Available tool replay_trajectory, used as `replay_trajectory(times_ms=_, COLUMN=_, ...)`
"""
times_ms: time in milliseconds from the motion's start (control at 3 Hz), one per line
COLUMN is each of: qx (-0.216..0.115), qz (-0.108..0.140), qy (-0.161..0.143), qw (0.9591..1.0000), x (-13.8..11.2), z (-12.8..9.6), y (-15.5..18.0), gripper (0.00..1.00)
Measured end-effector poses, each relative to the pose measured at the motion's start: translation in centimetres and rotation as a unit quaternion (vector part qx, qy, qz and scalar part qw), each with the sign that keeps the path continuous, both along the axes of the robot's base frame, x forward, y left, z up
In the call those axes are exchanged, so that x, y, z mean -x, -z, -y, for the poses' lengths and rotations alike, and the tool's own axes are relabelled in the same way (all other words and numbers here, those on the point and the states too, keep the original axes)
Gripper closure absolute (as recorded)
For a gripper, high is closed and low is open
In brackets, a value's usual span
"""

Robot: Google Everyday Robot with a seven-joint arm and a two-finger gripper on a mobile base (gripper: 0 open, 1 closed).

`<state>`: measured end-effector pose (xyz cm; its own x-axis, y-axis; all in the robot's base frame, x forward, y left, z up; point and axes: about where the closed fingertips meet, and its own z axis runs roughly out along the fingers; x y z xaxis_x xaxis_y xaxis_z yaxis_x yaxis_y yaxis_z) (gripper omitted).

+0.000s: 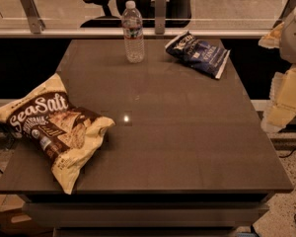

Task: Pick water bottle

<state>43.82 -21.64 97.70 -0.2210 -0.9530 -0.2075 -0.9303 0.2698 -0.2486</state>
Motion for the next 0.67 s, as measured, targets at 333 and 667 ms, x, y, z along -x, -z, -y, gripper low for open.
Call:
replay_trajectory(times_ms=333, qx=0.000, qz=0.000, qy=0.000, qw=1.0000, x=0.0, z=0.0, y=0.0, gripper=0.00)
replay_trajectory(times_ms=667, qx=-0.005, qz=0.023, qy=0.006, qw=0.9997, x=-0.5, z=0.0, y=-1.1, gripper=0.00)
